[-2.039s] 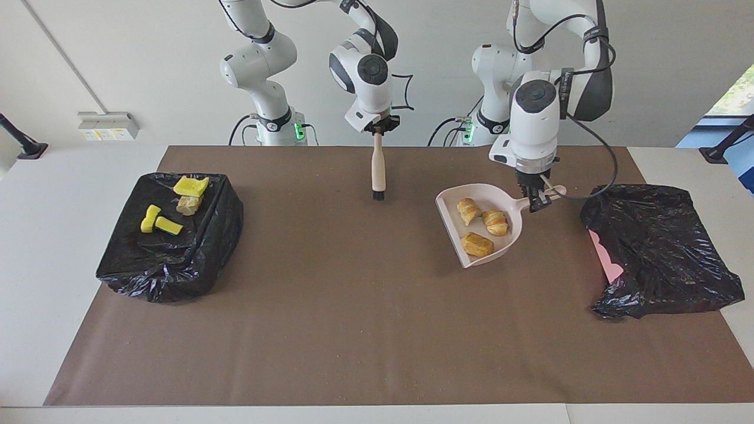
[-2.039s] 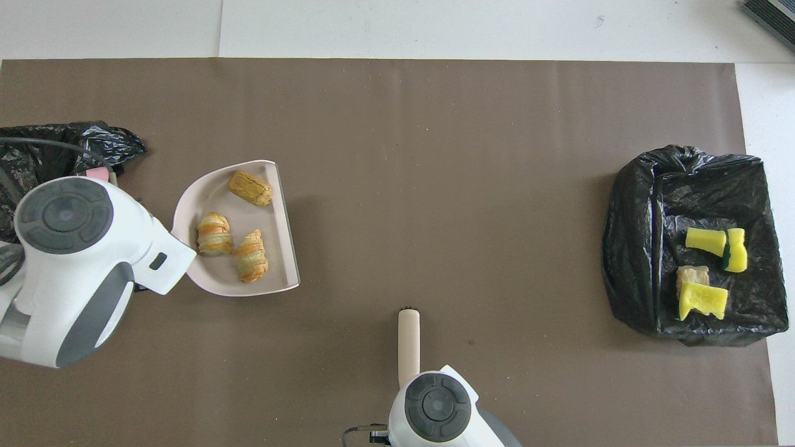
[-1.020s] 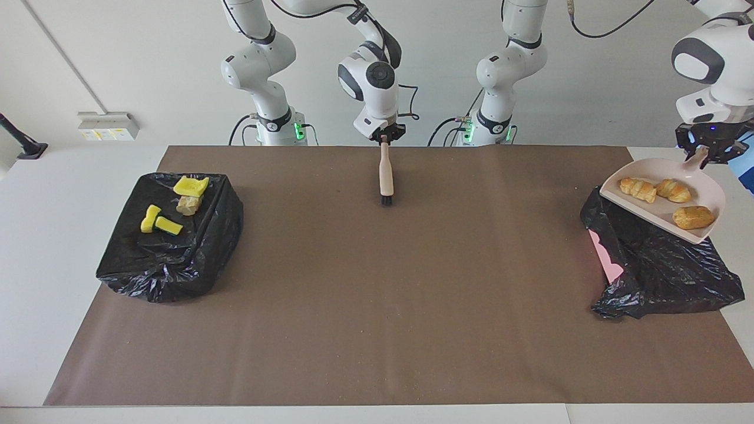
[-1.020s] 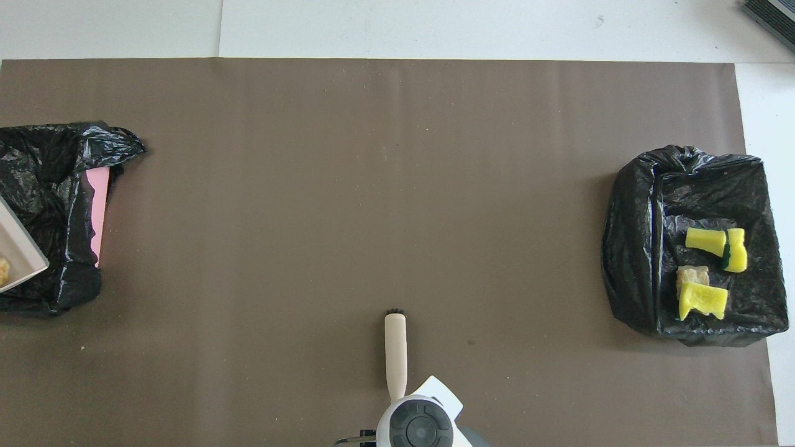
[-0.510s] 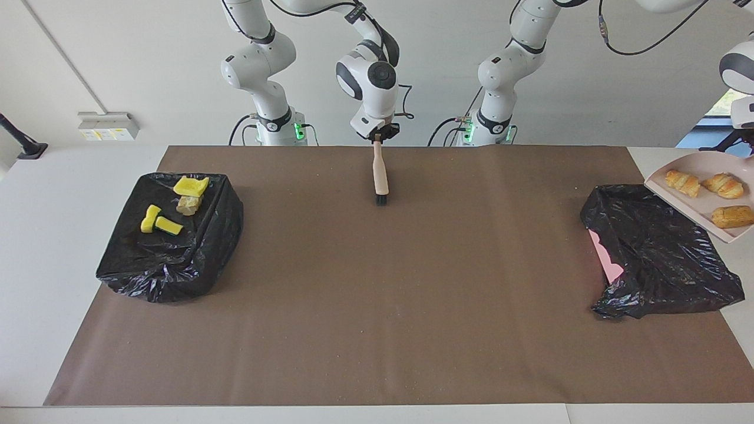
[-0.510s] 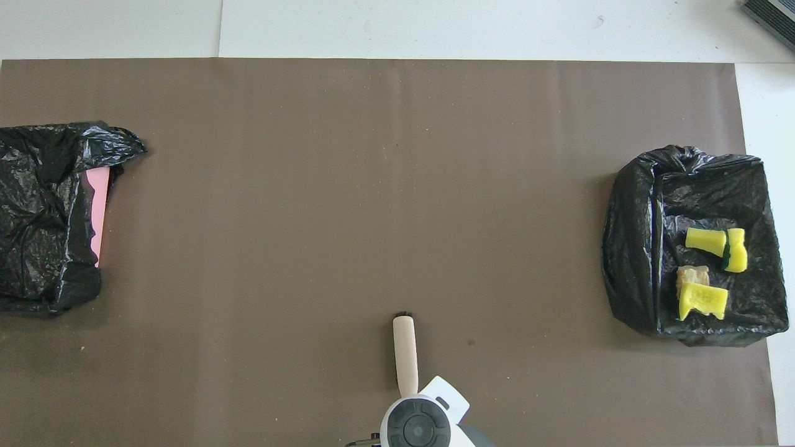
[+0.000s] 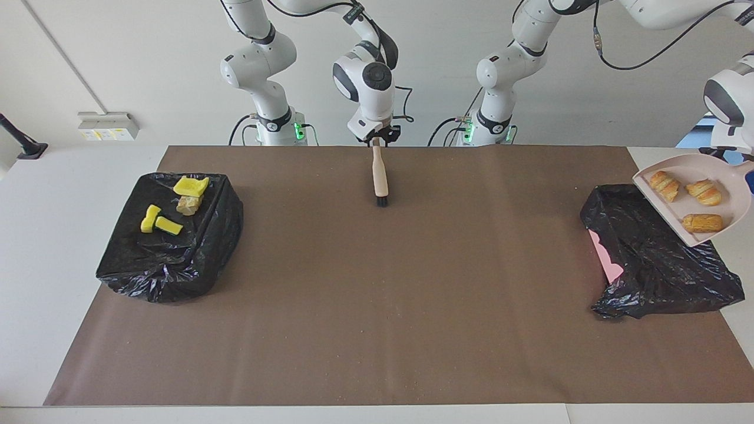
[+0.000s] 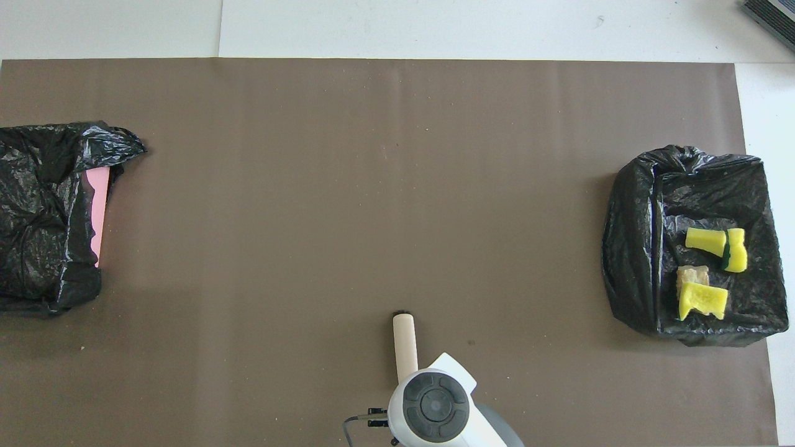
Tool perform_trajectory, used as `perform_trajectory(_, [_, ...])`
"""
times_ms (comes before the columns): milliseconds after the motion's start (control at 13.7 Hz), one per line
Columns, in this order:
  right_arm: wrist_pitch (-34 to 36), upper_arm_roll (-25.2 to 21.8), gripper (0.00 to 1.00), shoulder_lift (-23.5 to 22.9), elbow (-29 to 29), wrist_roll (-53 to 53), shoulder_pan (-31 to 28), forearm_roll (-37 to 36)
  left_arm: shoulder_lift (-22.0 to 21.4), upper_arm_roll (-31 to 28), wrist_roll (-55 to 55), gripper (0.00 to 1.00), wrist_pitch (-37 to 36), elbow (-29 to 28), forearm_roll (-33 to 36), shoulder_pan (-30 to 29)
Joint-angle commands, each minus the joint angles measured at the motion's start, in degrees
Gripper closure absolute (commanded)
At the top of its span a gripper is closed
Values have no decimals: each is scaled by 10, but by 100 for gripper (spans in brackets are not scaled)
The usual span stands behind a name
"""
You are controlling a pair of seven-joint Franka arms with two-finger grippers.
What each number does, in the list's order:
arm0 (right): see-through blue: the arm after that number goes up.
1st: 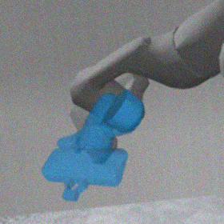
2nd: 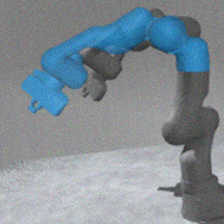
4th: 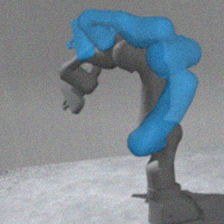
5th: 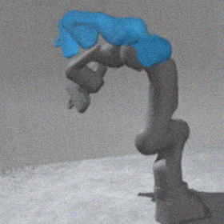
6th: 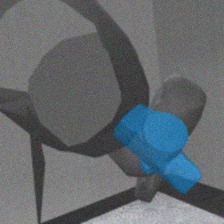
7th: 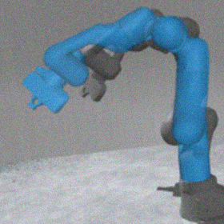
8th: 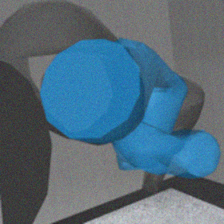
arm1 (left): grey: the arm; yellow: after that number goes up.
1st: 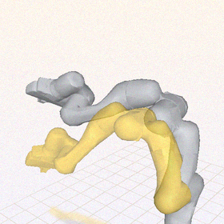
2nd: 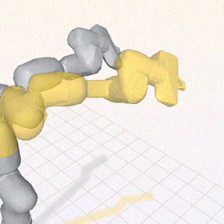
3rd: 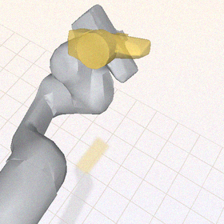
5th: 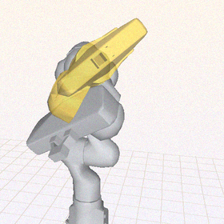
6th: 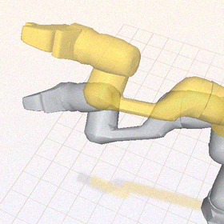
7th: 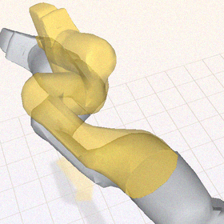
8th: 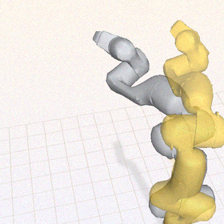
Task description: Sweep and dump trash in bin
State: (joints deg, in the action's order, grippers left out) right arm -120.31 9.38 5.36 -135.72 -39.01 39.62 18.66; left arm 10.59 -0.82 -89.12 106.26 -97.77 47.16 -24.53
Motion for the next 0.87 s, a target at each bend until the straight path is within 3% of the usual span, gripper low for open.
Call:
perform_trajectory(0, [9,0,0,-5,41,40,-51,-7,2,-5,3,100,-66,21,37,25])
perform_trajectory(146, [7,-1,0,-3,70,43,-107,-23,-1,-5,22,100,-90,21,59,32])
perform_trajectory(291, [14,1,0,-6,118,82,-183,-87,-1,-5,40,100,-98,21,78,37])
perform_trajectory(510, [14,-1,0,-10,142,129,-245,-114,-3,-5,71,100,-118,27,111,40])
perform_trajectory(656, [31,-1,0,-7,161,135,-301,-135,-7,-5,68,100,-136,58,100,33])
perform_trajectory(801, [71,0,0,-6,206,157,-361,-137,-35,-6,73,100,-136,60,46,29])
